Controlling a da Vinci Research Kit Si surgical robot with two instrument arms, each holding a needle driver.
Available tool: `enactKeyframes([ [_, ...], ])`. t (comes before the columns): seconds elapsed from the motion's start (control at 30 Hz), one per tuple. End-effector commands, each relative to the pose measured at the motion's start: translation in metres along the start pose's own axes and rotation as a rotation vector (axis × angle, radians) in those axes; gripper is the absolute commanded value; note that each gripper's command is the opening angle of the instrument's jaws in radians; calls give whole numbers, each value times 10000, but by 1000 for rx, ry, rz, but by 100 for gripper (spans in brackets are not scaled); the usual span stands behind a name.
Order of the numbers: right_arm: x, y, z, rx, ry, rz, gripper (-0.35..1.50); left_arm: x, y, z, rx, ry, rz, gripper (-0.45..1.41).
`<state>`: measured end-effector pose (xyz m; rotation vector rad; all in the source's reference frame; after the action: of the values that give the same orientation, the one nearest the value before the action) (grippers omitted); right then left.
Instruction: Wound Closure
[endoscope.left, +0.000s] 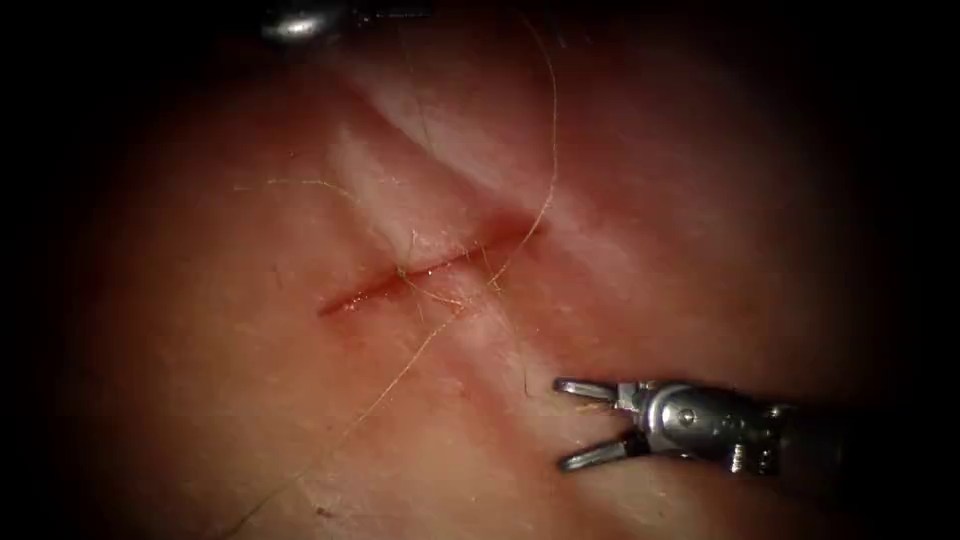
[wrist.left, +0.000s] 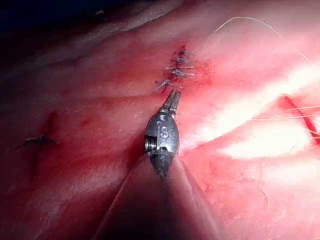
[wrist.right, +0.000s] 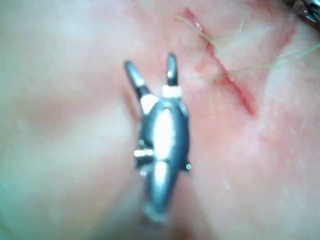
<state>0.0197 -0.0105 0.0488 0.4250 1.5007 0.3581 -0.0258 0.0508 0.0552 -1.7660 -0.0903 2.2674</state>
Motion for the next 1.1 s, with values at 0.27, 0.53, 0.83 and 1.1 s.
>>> enactKeyframes([
  [0.27,14,10,9,62,-34,0,130,-1,-2,4,-1,3,2,-45],
  [0.53,9,15,37,45,-35,-269,147,0,0,6,-3,5,2,-45],
  [0.83,1,22,51,151,-120,-409,103,0,1,4,-5,5,2,-45],
  [1.1,7,18,41,344,-65,-502,-35,0,2,4,-4,5,2,-45],
])
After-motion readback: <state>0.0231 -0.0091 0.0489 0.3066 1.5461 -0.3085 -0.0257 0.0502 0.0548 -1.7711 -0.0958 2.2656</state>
